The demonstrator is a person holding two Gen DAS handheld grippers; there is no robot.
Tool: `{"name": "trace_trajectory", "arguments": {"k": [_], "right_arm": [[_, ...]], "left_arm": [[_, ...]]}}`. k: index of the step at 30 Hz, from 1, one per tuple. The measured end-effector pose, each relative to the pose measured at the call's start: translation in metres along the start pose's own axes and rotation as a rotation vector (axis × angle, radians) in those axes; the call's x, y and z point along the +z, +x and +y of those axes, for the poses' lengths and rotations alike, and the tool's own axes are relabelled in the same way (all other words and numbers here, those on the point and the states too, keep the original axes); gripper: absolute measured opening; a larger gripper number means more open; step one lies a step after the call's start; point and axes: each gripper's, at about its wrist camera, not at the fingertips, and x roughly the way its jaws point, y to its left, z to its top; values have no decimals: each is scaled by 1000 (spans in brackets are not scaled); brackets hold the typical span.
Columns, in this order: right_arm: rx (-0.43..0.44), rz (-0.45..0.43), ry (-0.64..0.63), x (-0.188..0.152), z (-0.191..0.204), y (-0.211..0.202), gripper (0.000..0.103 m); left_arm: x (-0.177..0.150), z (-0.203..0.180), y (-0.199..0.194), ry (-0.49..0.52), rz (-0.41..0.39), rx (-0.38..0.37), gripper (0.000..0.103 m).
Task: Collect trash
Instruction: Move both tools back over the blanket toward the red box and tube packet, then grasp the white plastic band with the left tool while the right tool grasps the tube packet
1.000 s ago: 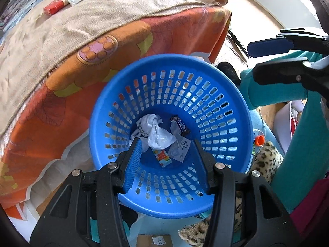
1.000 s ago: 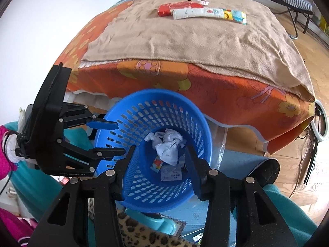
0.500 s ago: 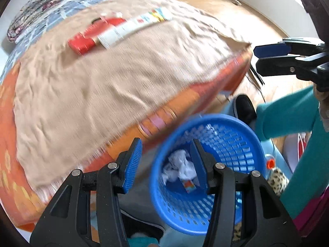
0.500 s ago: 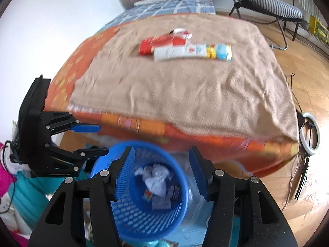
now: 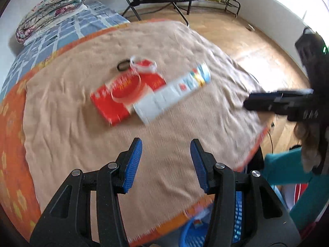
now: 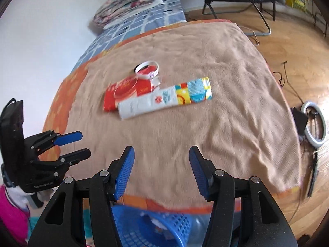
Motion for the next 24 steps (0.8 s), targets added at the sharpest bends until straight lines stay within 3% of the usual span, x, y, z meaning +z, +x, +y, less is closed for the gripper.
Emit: {"name": "trace_trajectory", "arguments": {"k": [11,18,24], "right_arm": [[64,30,194,37,-24,73,54],[120,17,331,47,-45,95,54],[101,-18,407,63,-51,102,54]], "left_arm": [[74,33,39,-60,-14,-15,50],[106,62,78,-189,-16,-60,50],[123,71,110,-217,13,-36,49]]}}
